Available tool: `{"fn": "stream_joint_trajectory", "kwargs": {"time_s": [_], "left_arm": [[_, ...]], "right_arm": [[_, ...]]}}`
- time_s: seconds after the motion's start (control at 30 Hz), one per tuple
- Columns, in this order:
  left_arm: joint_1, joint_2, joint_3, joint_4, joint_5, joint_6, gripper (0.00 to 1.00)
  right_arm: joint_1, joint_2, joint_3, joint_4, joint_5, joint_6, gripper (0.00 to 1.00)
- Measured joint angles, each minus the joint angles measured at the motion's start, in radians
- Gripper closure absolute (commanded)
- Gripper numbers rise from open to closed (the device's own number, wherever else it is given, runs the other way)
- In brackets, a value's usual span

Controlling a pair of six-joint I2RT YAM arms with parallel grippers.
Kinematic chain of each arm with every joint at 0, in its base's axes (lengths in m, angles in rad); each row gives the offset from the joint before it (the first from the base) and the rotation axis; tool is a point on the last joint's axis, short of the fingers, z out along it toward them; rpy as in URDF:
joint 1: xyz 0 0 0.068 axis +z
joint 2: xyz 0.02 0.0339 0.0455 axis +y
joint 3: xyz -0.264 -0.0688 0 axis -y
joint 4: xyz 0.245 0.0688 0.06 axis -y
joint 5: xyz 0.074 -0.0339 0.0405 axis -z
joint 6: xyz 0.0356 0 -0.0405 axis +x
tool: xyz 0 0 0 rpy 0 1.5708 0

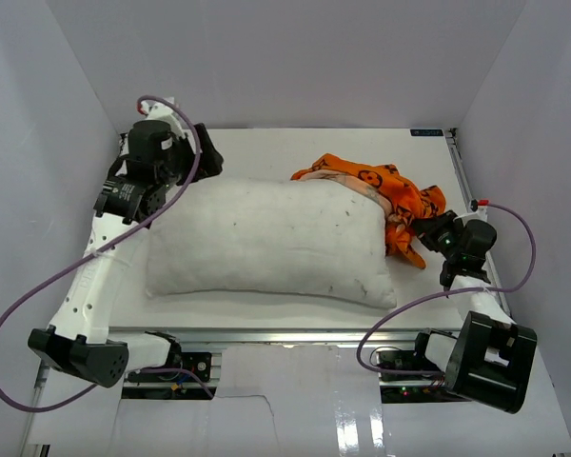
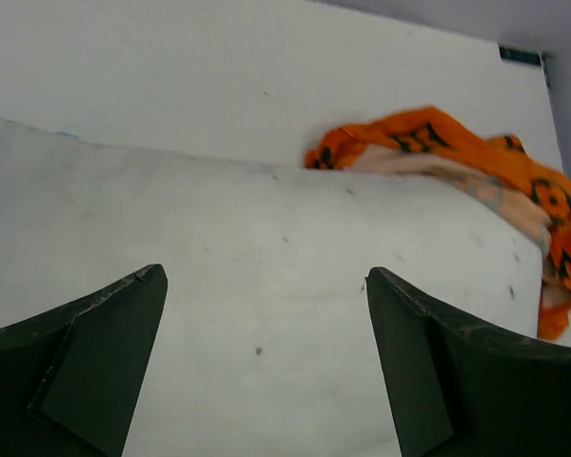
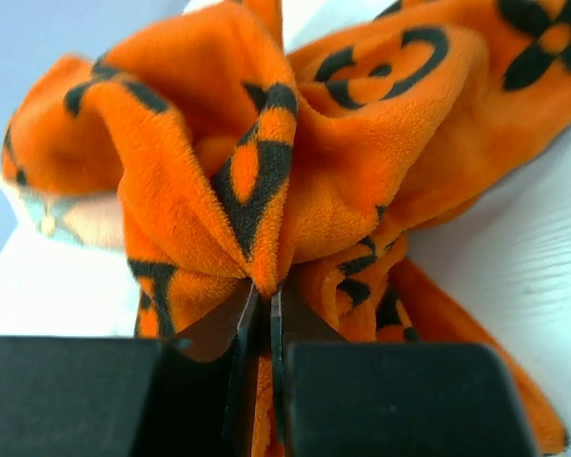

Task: Remove the pillowcase from the pillow

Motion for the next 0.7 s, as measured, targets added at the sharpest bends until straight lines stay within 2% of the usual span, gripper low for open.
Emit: {"fn": "stream_joint_trajectory", "kwargs": {"time_s": [0.2,0.33,0.5,0.53,0.6,0.63,0.7], "left_arm": [[-0.198,0.043,-0.178,0.037,0.086,0.011,0.02],[-0.278,0.109,-0.285,0.036,0.078,0.008,0.02],[-0.354,0.169,-0.33,0.068,0.03,-0.002,0.04],[-0.367,0.185,-0.332,0.081,0.017,-0.005,0.3],[-0.383,0.22,-0.333,0.103,-0.011,-0.019,0.91],[-0.386,0.236,-0.333,0.112,-0.027,-0.024,1.0],[-0.384,0.27,-0.332,0.119,-0.065,-0.036,1.0]], "right_arm": [[0.08,-0.002,-0.022,0.004,0.024,0.0,0.92],[0.101,-0.004,-0.023,0.01,0.035,-0.003,0.92],[0.116,-0.007,-0.039,0.03,0.047,-0.003,0.92],[0.12,-0.007,-0.043,0.031,0.05,-0.003,0.92],[0.127,-0.007,-0.048,0.034,0.056,-0.002,0.92],[0.129,-0.007,-0.049,0.035,0.057,-0.002,0.92],[0.131,-0.006,-0.049,0.039,0.058,-0.002,0.92]]}}
